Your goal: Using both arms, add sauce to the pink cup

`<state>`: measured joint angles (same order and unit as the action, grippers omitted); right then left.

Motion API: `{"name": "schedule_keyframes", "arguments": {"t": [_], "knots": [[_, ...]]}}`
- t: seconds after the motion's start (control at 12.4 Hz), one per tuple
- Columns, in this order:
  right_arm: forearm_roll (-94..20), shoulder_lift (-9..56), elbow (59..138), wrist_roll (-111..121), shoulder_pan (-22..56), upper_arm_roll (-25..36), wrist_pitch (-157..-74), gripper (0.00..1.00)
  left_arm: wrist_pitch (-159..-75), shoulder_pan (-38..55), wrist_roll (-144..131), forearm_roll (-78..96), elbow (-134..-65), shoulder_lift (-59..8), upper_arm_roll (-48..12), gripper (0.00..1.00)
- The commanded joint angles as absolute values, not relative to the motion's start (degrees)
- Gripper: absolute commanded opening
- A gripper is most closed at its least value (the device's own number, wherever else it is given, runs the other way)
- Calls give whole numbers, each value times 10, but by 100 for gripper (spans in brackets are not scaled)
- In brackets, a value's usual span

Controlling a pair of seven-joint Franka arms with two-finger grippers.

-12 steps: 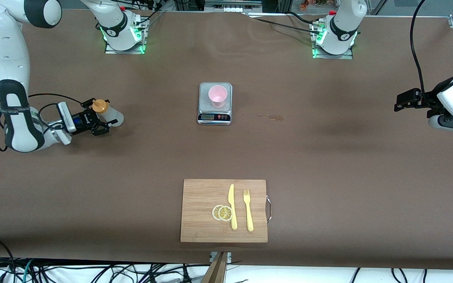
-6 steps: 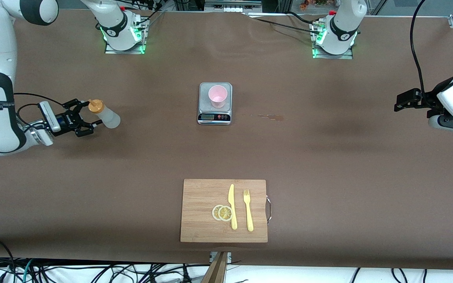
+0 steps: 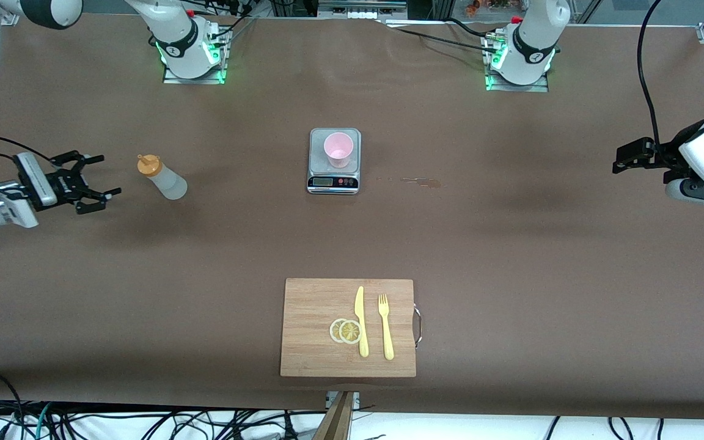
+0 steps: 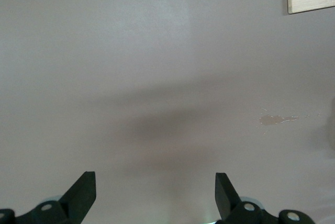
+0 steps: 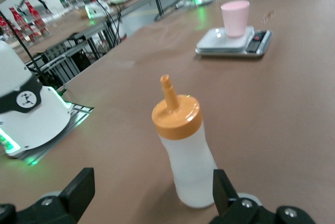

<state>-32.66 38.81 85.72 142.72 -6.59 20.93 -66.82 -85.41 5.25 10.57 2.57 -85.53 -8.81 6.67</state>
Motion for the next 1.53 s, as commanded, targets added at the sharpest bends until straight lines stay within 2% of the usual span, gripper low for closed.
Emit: {"name": "schedule_keyframes", "arguments": {"t": [0.0, 0.16, 0.4, 0.72, 1.04, 1.29, 1.45], "knots": [[-278, 278, 896, 1293, -30, 203, -722, 100, -841, 54, 118, 24, -838, -97, 69, 100], [-269, 204, 952, 1164, -8, 202, -778, 100, -841, 54, 118, 24, -838, -96, 69, 100], [-233, 118, 991, 956, 36, 193, -842, 100, -841, 54, 118, 24, -837, -96, 68, 100], [-136, 22, 1008, 642, 66, 133, -895, 100, -841, 55, 117, 24, -838, -96, 66, 100], [-69, -17, 1002, 420, 68, 61, -888, 100, -841, 55, 117, 24, -837, -96, 66, 100], [-40, -36, 1000, 255, 90, 47, -884, 100, -841, 55, 117, 25, -837, -97, 66, 100], [21, -38, 974, 206, 101, 29, -877, 100, -841, 55, 118, 25, -837, -97, 66, 100]]}}
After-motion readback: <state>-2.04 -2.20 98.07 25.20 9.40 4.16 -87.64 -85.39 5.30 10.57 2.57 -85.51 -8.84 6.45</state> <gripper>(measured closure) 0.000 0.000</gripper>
